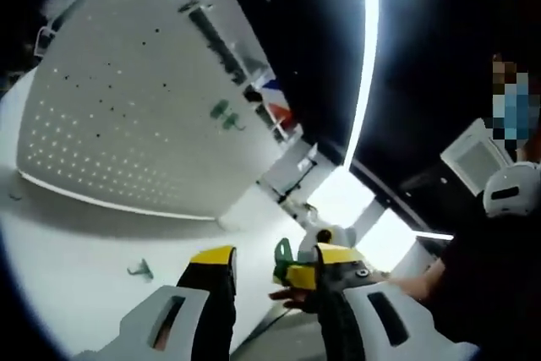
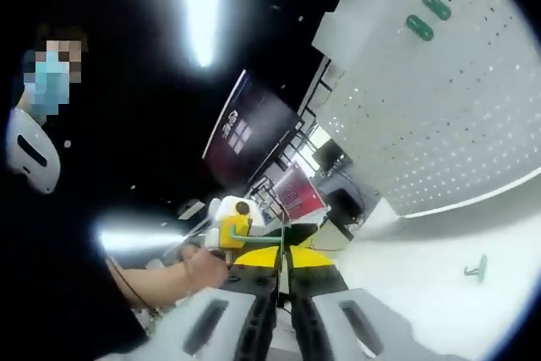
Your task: Insert the hook assembly into the mounting plate slot until the hook locks in place.
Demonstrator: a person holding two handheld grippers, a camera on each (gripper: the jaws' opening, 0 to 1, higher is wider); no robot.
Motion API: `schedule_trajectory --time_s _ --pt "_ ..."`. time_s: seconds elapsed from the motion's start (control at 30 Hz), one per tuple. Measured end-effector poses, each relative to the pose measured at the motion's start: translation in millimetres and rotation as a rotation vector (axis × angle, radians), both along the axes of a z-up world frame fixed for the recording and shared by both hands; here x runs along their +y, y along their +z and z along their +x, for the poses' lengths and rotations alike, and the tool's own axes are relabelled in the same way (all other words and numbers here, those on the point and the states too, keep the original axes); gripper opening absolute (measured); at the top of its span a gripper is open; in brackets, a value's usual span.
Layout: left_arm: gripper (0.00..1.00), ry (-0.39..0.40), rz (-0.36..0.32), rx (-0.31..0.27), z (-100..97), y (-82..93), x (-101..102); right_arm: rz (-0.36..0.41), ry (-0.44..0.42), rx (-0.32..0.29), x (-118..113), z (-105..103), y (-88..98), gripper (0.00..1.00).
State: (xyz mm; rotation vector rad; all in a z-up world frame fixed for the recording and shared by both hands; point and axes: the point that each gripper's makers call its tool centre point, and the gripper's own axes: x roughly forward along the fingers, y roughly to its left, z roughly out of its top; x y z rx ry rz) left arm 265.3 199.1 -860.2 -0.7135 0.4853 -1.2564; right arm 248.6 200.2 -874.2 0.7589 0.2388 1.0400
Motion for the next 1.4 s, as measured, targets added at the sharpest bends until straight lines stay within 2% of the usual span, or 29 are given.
schedule_trajectory --time_s 0.07,0.33,0.57,0.83,0.93,1.1,1.2,1.27,1.3,1.33,1.37,1.4 --pt "0.31 -0.024 -0.019 0.000 -3.0 3.5 -2 0.035 0.020 0.005 2 -3 4.9 0.00" --pt "0.09 -0.087 -0.078 0.006 -11.4 13.7 -6 0.066 0.059 -0.001 7 -7 11.7 0.00" --pt "0.05 -0.107 -0.096 -0.006 -13.0 16.8 -4 0.111 0.092 -0.006 9 -12 18.6 0.00" --pt "0.02 -0.119 -0.059 -0.050 -15.1 13.8 -5 0.076 0.098 -0.026 10 -14 13.8 0.02" --pt "0.01 -0.113 -0.014 -0.086 -14.7 7.6 -8 0.024 0.092 -0.029 8 -12 6.1 0.04" --pt "0.01 -0.095 0.032 -0.097 -11.6 1.4 -14 -0.052 0.065 -0.033 2 -7 -1.0 0.05" --pt "0.01 -0.060 0.065 -0.129 -4.3 -0.5 -13 -0.109 0.022 -0.063 -4 -3 -3.0 0.05" --pt "0.01 -0.033 0.113 -0.176 1.8 -5.1 -11 -0.172 -0.006 -0.076 -10 0 -7.9 0.08" --pt "0.01 -0.005 0.149 -0.222 7.2 -8.0 -9 -0.221 -0.033 -0.082 -15 2 -12.8 0.09" --pt "0.01 0.021 0.180 -0.240 12.4 -12.0 -6 -0.222 -0.039 -0.072 -16 1 -13.2 0.11" --pt "0.01 0.053 0.229 -0.225 17.8 -19.6 -3 -0.246 -0.047 -0.061 -18 2 -16.6 0.11" --pt "0.01 0.069 0.247 -0.225 20.9 -22.8 0 -0.278 -0.056 -0.074 -20 3 -19.7 0.11"
